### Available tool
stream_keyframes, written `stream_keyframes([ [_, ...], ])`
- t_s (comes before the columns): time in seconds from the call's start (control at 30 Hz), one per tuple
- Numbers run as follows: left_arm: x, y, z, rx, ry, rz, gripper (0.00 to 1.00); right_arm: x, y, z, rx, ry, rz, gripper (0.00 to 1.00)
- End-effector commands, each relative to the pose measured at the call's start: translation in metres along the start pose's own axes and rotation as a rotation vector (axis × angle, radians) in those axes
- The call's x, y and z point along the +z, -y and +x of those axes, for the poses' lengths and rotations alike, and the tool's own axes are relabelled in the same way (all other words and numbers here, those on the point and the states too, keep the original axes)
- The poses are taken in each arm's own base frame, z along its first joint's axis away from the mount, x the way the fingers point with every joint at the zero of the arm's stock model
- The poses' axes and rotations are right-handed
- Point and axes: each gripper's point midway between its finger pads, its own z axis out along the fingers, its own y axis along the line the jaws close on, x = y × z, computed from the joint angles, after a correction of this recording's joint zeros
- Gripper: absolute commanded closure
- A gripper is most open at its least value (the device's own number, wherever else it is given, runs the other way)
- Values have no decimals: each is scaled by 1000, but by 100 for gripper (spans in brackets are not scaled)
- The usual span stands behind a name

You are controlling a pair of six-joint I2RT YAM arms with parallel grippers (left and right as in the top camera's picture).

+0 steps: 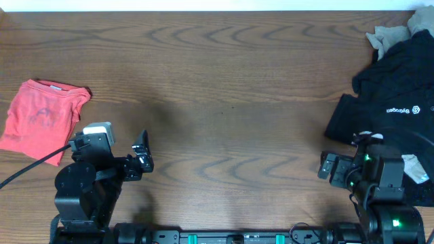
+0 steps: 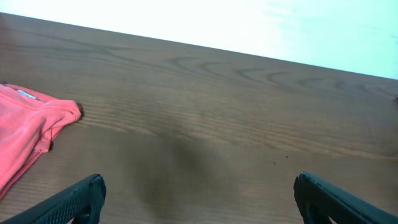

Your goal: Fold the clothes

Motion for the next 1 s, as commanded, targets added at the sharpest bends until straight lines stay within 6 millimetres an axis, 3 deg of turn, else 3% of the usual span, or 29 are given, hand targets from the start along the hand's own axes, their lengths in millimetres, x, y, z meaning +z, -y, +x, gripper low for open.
stream_keyframes([
  [0.0, 1, -2, 1, -11, 1, -9, 2, -7, -6, 1, -40, 43, -27, 1],
  [0.2, 1, -2, 1, -11, 1, -9, 2, -25, -30, -16, -167, 316, -153, 1],
  [0.43, 1, -2, 1, -10, 1, -9, 2, -21, -34, -31, -136, 646, -219, 1],
  [0.6, 1, -2, 1, -11, 1, -9, 2, -2, -36, -42, -166, 755, -213, 1],
  [0.8, 1, -2, 1, -11, 1, -9, 2, 24, -37, -33, -250, 785, -198, 1],
  [0.97, 1, -2, 1, -11, 1, -9, 2, 23, -37, -34, -268, 791, -190, 1],
])
